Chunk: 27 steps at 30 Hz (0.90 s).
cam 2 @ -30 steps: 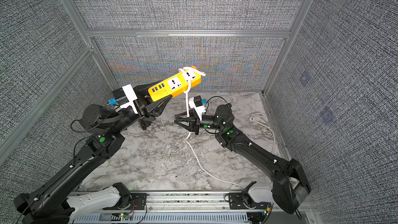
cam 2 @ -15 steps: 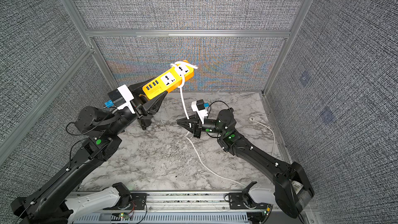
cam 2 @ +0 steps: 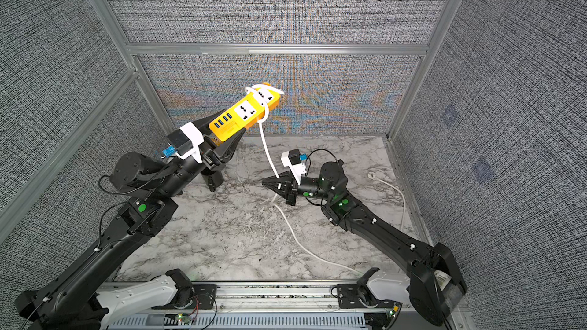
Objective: Wrap the cord around the power strip
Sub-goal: Wrap the power cord around the power strip.
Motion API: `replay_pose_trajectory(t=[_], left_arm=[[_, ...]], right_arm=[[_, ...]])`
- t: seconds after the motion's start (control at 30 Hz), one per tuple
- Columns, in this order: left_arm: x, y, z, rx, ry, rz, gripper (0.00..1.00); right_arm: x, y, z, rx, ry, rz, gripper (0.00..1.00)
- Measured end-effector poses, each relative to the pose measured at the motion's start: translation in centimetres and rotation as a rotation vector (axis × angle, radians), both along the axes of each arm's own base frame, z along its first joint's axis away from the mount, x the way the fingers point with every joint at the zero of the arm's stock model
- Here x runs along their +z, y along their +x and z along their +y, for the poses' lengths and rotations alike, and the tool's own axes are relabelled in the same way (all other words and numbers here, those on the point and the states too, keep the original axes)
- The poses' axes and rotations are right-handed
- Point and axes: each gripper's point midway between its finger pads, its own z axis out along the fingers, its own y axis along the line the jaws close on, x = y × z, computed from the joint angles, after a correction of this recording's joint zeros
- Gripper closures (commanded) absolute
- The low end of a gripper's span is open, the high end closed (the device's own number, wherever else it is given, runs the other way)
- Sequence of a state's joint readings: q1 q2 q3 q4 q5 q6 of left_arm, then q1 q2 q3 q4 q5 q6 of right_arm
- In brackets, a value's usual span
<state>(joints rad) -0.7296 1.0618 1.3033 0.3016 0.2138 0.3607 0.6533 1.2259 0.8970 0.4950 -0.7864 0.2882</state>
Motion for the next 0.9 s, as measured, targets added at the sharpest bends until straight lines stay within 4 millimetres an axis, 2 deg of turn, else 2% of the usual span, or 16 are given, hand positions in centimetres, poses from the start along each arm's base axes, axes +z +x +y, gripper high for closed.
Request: replay_pose_trajectory(t=[0.13, 0.23, 0.37, 0.5, 0.7, 0.9], left_arm=[[-2.0, 2.4, -0.3, 0.126, 0.113, 0.000, 1.00], [-4.7, 4.1, -0.7, 0.190, 0.227, 0.025, 1.00], [-8.1, 5.0, -0.9, 0.224, 0.354, 0.071, 1.00], [-10.1, 5.5, -1.1, 0.228, 0.432, 0.106, 1.00], [-12.0, 5.9, -2.0, 0.197, 0.507, 0.147, 1.00], [-13.0, 3.8, -2.5, 0.076, 0.635, 0.152, 1.00]], right_arm=[[1.9, -0.3, -0.8, -0.082, -0.089, -0.100, 1.00], [3.7, -0.7, -1.9, -0.145, -0.164, -0.200, 1.00], [5.4, -0.7, -4.0, -0.239, -0.279, -0.309, 1.00], [6.8, -0.9, -5.1, -0.268, -0.376, -0.385, 1.00], [7.5, -1.5, -3.9, -0.223, -0.510, -0.455, 1.00], [11.7, -0.5, -4.9, -0.299, -0.597, -0.607, 1.00]])
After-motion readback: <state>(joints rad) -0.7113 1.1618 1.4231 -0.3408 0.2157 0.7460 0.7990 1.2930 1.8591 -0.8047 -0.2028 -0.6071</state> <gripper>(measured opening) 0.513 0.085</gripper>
